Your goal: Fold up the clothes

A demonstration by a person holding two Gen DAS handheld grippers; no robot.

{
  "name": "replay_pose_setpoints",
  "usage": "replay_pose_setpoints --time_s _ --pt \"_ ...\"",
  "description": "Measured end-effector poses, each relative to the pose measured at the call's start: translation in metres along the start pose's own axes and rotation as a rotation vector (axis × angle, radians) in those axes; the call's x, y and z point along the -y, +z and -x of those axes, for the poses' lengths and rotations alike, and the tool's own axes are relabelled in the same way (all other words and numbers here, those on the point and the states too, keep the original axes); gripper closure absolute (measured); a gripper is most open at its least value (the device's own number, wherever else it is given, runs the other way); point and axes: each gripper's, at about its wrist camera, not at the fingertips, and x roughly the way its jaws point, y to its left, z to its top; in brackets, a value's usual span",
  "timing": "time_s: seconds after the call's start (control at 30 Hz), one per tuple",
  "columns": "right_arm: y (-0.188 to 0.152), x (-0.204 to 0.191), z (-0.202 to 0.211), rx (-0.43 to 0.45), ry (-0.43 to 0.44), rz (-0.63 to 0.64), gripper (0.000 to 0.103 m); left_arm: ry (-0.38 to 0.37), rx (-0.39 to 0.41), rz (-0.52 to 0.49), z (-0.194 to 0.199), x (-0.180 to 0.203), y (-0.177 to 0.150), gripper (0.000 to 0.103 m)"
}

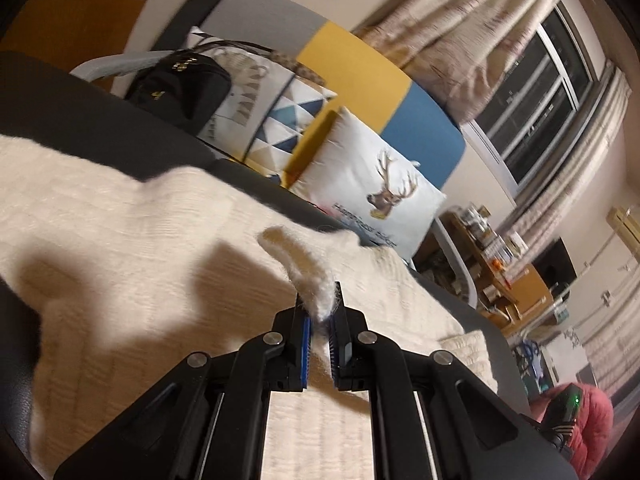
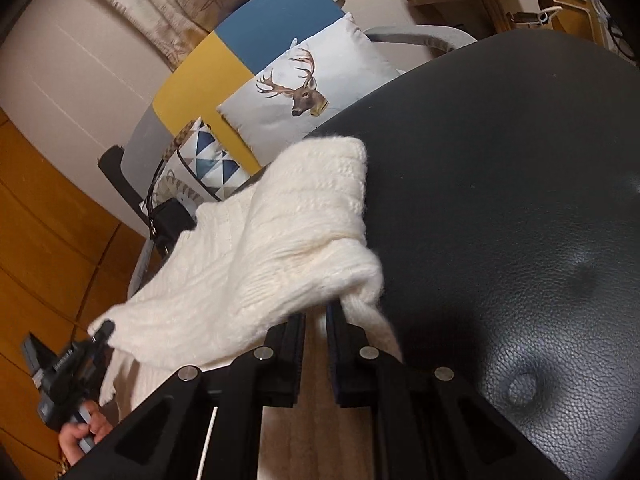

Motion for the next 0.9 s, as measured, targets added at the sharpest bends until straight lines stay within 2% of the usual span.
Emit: replay_pose_setpoints --time_s 0.1,0.2,0.27,0.33,0.4,0.5,0.57,0.6,0.67,0.73,0.8,0.9 --pt "0.002 0.002 -0.002 0.013 -0.011 -0.025 0.093 0.027 0.014 -0.001 0.0 -0.008 -0.002 0.096" --pt "0.001 0.006 -0.001 0.042 -0.036 -0.044 0.094 0.032 0.004 0.035 -0.002 -0.021 -0.007 0.096" --pt "-0.001 0.01 0.003 0.075 -0.069 -0.066 0.098 0.025 -0.002 0.084 -0.003 -0.031 -0.009 0.095" --pt "-0.003 0.016 0.008 0.1 -0.102 -0.093 0.101 0.026 -0.018 0.123 -0.006 -0.038 -0.01 0.095" --pt "-0.005 0.022 0.008 0.099 -0.116 -0.115 0.103 0.039 -0.067 0.174 -0.014 -0.048 -0.013 0.094" --pt "-0.004 0.024 0.008 0.062 -0.088 -0.115 0.103 0.033 -0.069 0.169 -0.014 -0.046 -0.013 0.094" --pt "-0.007 0.022 0.019 0.039 -0.026 -0.101 0.096 0.028 -0.069 0.169 -0.014 -0.046 -0.014 0.094" --pt "-0.009 0.02 0.025 0.029 0.008 -0.093 0.096 0.025 -0.069 0.169 -0.014 -0.046 -0.015 0.094" --pt "-0.006 0.008 0.039 0.056 0.03 -0.015 0.096 0.02 -0.07 0.169 -0.014 -0.046 -0.015 0.094" --pt "0.004 -0.011 0.044 0.093 -0.01 0.109 0.096 0.014 -0.07 0.17 -0.013 -0.046 -0.016 0.093" --pt "0.018 -0.028 0.036 0.109 -0.075 0.223 0.096 0.002 -0.064 0.174 -0.012 -0.047 -0.017 0.092" --pt "0.048 -0.03 0.004 0.08 -0.133 0.28 0.096 -0.01 -0.062 0.187 -0.011 -0.049 -0.017 0.092"
